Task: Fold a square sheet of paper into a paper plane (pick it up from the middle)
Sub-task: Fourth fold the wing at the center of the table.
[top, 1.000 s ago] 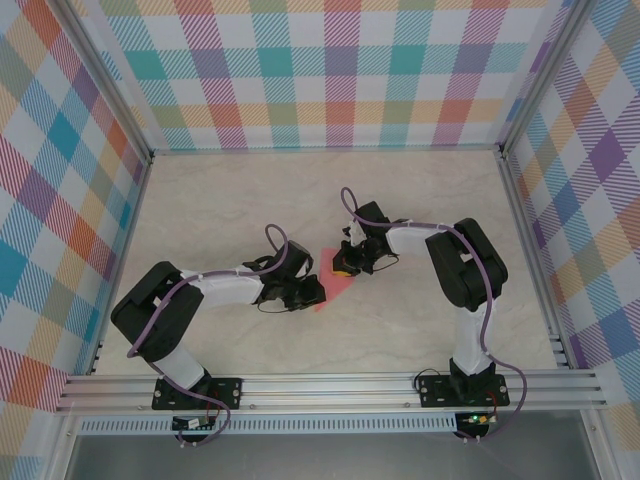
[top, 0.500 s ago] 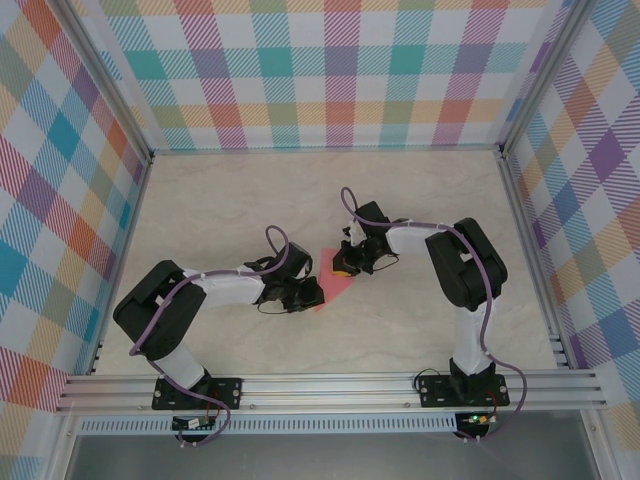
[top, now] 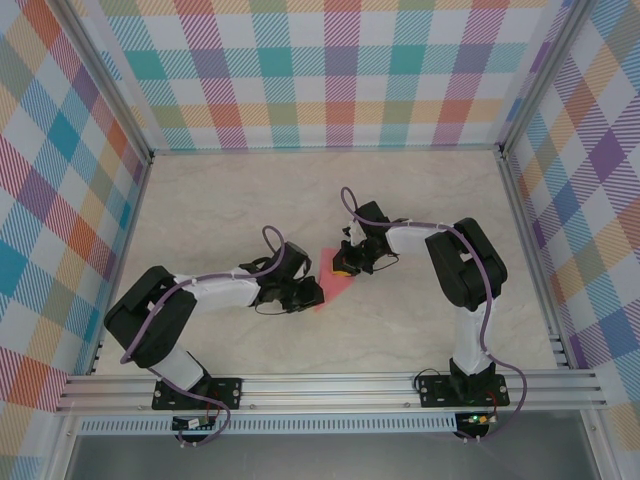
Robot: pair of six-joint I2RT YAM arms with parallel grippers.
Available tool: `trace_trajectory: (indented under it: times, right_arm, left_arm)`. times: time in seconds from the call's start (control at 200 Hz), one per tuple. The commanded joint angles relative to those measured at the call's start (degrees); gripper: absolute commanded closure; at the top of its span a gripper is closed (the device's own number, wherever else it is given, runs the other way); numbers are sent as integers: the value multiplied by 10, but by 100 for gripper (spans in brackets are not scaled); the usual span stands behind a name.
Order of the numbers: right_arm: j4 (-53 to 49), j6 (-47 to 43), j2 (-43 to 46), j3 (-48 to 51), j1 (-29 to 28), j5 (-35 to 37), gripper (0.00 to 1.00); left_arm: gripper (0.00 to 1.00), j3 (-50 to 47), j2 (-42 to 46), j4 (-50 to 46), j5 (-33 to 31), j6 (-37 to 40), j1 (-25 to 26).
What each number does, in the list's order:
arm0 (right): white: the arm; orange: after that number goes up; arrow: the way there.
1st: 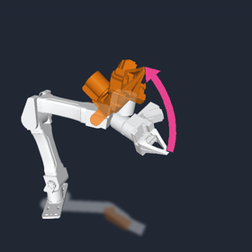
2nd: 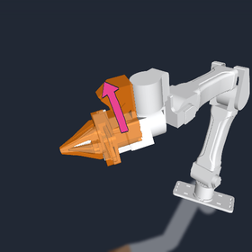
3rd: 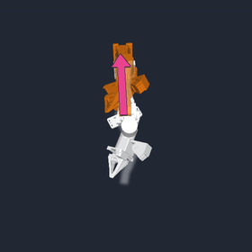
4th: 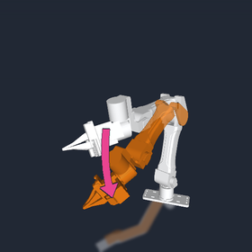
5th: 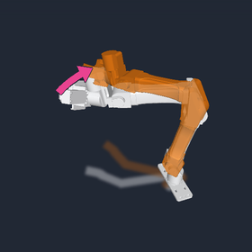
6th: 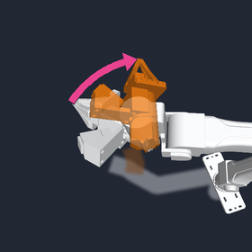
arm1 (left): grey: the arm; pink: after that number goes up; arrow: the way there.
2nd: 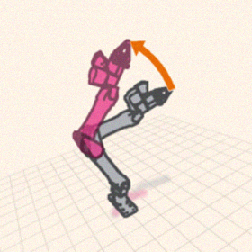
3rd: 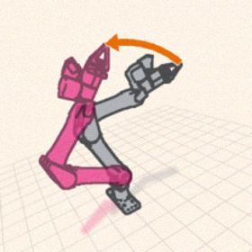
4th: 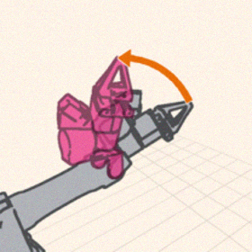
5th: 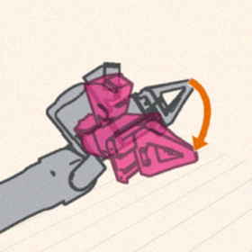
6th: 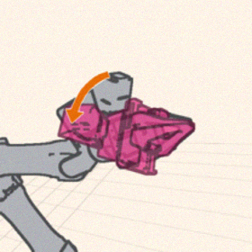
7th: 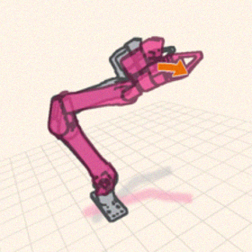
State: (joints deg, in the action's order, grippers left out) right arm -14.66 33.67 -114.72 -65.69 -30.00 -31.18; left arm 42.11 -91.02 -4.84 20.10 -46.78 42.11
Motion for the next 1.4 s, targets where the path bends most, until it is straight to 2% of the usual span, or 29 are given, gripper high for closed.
trace_trajectory:
  times: [0.0, 0.265, 0.435, 0.64, 1.035, 1.295, 1.395]
  right_arm:
    - [-33, -1, -68, 27, -7, 102, 97]
    - [-36, -2, -70, 25, -7, 103, 97]
    - [-35, -2, -70, 27, -6, 103, 97]
    - [-35, -3, -74, 23, -7, 101, 97]
    - [-41, -5, -72, 20, -7, 101, 97]
    - [-43, -8, -53, 18, -7, 93, 97]
    - [-35, -15, -20, 13, -7, 68, 97]
  left_arm:
    - [84, -12, -10, -20, -2, -4, 9]
    - [84, -22, -35, -31, -1, -3, 12]
    - [84, -18, -6, -59, -5, 8, 12]
    - [84, 12, 46, 4, -26, 16, 12]
    - [88, 48, -43, 20, -64, 25, 11]
    - [93, 22, -50, -1, -82, 21, 11]
    - [96, 10, -55, -3, -86, 17, 11]
